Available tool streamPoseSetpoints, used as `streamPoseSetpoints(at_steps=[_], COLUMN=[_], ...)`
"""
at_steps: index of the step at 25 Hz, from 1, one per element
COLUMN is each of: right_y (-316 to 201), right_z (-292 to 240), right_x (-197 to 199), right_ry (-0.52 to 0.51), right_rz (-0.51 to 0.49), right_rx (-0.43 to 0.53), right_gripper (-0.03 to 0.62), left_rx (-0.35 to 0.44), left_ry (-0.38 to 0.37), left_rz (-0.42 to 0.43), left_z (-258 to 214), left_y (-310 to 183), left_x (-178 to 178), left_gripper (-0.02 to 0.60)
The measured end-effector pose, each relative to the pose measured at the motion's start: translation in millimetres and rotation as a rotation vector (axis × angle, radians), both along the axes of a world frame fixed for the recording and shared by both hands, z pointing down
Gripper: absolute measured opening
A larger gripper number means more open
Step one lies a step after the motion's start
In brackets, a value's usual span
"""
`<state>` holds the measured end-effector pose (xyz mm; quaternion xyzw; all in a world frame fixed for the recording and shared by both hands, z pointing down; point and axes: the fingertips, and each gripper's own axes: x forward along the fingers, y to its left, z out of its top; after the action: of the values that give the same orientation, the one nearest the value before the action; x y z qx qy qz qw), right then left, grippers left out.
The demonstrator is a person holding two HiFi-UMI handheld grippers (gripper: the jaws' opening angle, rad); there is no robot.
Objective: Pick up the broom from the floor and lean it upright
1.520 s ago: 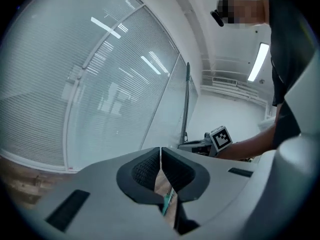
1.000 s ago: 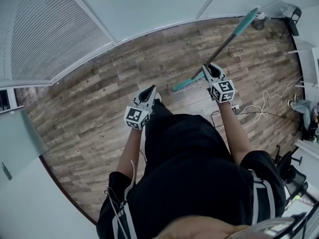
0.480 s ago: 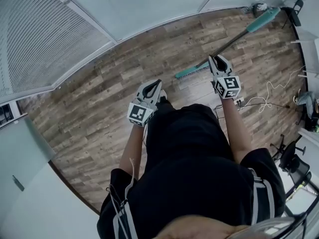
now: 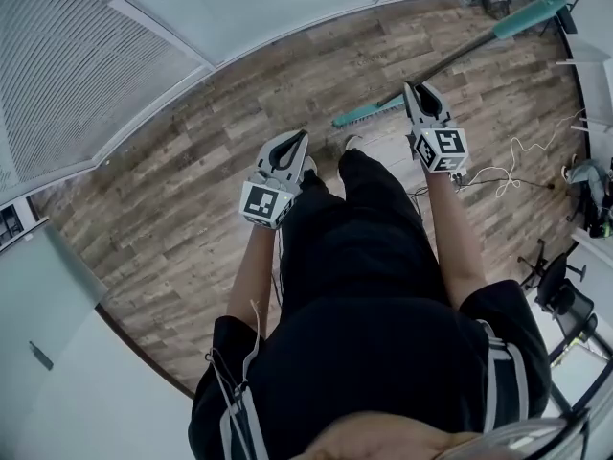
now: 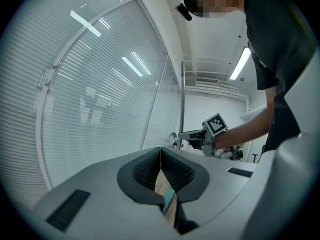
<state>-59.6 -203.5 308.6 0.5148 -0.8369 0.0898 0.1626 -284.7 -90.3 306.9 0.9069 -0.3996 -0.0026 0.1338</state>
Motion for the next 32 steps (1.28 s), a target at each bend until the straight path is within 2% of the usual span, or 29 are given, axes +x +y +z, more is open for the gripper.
streamPoseSetpoints(at_steps=[4,7,8,11,16,20,25,28,32], right_y=[-12,-24,-28,-39,-74,-96,-119,-132,-153], right_z=[0,-1,-1,2,3,3,7,15,27], right_x=[-3,-5,-4,7,40,72,132,163,196], right_ry=[-0.022,-0.048,-0.055,-0.079,-0.109,-0.134,-0.171,-0.183,-0.195], right_rz=[-0.017,-0.031,-0.036,-0.044,-0.028,-0.015,0.030,0.039,0.044], right_rx=[0.019,0.028,0.031,0.037,0.029,0.034,0.027,0.014,0.001], right_gripper=[0.080,0.080,0.080,0.080,0.080,0.080,0.080,0.080,0.080], left_rx=[-0.037,-0.071,-0.063,0.027,0.029,0.083,0.097,0.080,0.043], left_ry=[-0.026,-0.040,-0.050,-0.096,-0.103,-0.186,-0.202,-0.187,-0.158], left_rz=[-0.080,-0.103,-0.100,-0.094,-0.084,0.003,0.077,0.071,0.009], left_z=[6,14,15,4,-16,-21,-28,-35,-43], left_y=[0,-2,-4,-16,-65,-102,-142,-164,-195], left_x=[-5,-3,1,19,59,106,165,188,205], left_gripper=[0.018,0.018,0.018,0.018,0.018,0.018,0.018,0.018,0.018])
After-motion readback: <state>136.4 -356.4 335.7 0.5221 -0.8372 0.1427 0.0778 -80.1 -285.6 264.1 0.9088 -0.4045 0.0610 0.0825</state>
